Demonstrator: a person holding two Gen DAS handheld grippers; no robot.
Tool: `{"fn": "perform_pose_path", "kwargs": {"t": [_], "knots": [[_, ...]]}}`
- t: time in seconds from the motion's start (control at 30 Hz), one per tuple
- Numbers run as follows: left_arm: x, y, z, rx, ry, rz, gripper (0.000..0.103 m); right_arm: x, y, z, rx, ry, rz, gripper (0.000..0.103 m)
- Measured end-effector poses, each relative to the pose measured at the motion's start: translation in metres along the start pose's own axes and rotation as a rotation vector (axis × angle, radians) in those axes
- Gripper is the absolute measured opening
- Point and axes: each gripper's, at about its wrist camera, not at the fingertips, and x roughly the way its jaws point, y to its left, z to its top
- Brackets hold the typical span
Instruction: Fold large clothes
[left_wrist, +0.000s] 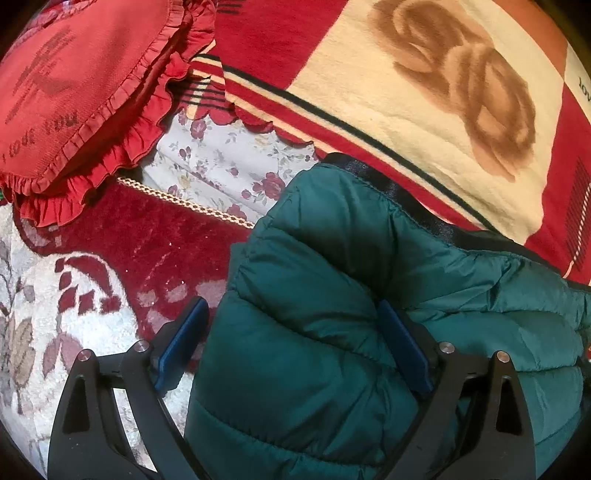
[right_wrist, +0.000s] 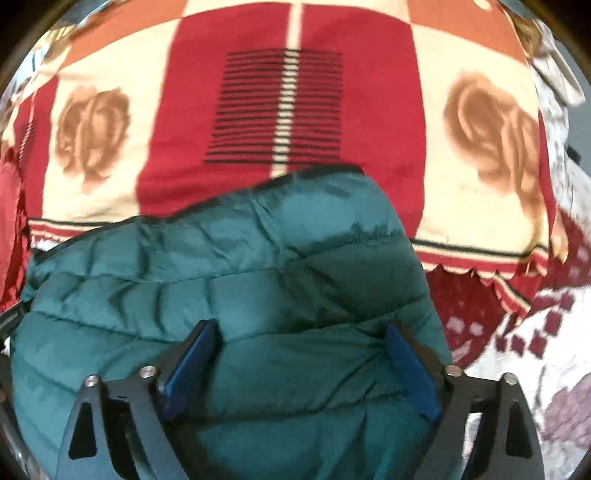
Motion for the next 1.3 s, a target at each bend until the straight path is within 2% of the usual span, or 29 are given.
{"fn": "perform_pose_path", "kwargs": {"t": [0.13,0.27,0.37,0.43,0.53,0.67,0.73,0.9,1.0,1.07,1.17,1.3], "knots": [[0.003,0.001,0.0,-0.007,-0.007,-0.005,0.094,0.014,0.001,0.0,0.008,-0.002,-0.006,0.1],[0.004,0.003,-0.001,-0.011,-0.009,-0.013,0.094,0.018,0.006,0.003,0.01,0.008,-0.009,0.1],[0.003,0.007,-0.001,-0.015,-0.011,-0.023,0.094,-0.008,-0.002,0.006,0.011,-0.024,-0.01,0.099],[-0.004,0.012,0.0,-0.022,-0.004,-0.037,0.094,-0.032,-0.006,0.003,0.04,-0.071,0.024,0.099],[-0.025,0.021,-0.001,-0.026,-0.013,-0.04,0.094,-0.06,-0.014,-0.002,0.063,-0.079,0.076,0.099],[-0.057,0.027,-0.011,-0.007,-0.035,-0.026,0.094,-0.082,-0.004,-0.014,-0.013,-0.072,0.094,0.099],[-0.071,0.028,-0.018,-0.009,-0.041,-0.052,0.094,-0.088,0.0,-0.021,-0.046,-0.067,0.098,0.099],[-0.086,0.017,-0.045,0.044,-0.049,-0.053,0.094,-0.079,0.012,-0.035,-0.101,-0.031,0.063,0.099],[-0.072,0.007,-0.06,0.097,-0.019,-0.015,0.094,-0.067,0.012,-0.042,-0.103,-0.001,0.045,0.099],[-0.067,0.005,-0.067,0.107,-0.032,-0.012,0.094,-0.06,0.011,-0.043,-0.1,0.012,0.039,0.103],[-0.059,0.003,-0.072,0.118,-0.036,-0.004,0.095,-0.045,0.006,-0.047,-0.066,0.046,0.053,0.103],[-0.056,-0.001,-0.076,0.132,-0.046,0.008,0.095,-0.039,0.006,-0.048,-0.073,0.045,0.034,0.103]]}}
